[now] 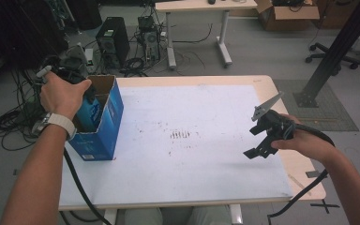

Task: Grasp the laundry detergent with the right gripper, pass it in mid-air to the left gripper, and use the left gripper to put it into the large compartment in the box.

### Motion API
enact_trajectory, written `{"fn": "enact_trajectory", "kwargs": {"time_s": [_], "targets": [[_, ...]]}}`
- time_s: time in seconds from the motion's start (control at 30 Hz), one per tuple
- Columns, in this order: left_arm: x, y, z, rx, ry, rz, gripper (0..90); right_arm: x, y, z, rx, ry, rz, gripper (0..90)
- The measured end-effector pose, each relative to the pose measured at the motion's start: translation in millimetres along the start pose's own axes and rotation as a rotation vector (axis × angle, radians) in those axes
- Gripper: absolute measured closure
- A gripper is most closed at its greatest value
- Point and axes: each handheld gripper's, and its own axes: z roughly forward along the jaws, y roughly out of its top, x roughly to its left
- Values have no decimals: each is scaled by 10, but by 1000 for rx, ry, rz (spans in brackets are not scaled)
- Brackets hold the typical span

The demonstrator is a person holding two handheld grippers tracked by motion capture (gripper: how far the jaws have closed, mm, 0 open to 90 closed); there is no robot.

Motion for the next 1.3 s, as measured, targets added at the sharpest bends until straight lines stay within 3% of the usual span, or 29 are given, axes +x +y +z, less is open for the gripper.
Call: {"fn": "enact_trajectory", "kwargs": {"time_s": [0.77, 1.3], "targets": [[-2, -101, 544, 33, -13, 9, 380, -19, -45, 29, 17, -4, 15, 48], [7, -116, 597, 38, -22, 11, 377, 3, -40, 54, 19, 0, 17, 49]]}}
